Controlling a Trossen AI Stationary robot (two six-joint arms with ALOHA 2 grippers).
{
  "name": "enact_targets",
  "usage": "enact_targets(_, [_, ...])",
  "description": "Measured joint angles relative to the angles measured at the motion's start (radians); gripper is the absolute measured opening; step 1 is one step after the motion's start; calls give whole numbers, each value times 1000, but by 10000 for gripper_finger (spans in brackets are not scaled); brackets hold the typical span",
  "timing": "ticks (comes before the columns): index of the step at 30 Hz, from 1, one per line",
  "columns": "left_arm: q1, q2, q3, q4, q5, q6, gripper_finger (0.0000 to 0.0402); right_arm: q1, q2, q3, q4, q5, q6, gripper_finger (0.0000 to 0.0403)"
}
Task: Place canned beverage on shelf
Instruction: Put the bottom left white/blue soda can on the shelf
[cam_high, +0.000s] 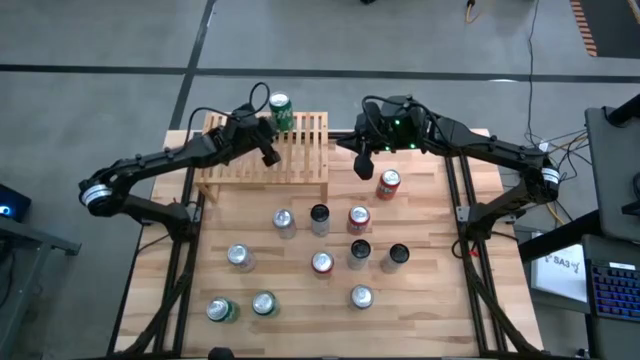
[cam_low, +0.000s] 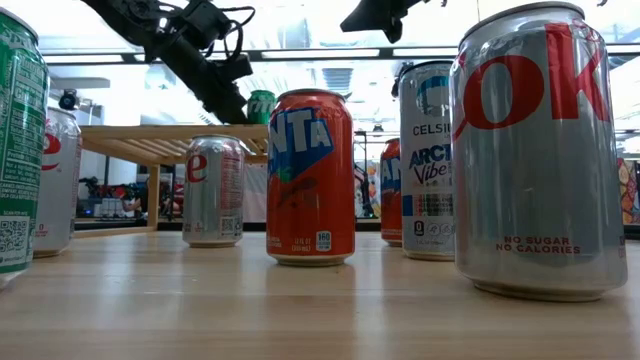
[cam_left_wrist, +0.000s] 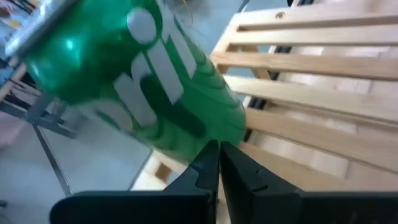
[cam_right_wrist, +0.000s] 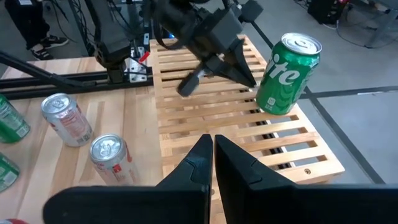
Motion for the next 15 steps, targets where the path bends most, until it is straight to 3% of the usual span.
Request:
enact_targets(3, [-33, -41, 0, -79, 5, -74, 0, 0, 0, 0, -12, -1, 22, 9])
enact_targets(8, [-133, -147, 0, -171, 121, -211, 0, 10, 0, -1, -64, -7, 62, 9])
enact_targets(15, [-382, -274, 0, -172, 148, -332, 0, 67, 0, -6, -146, -8, 166, 9])
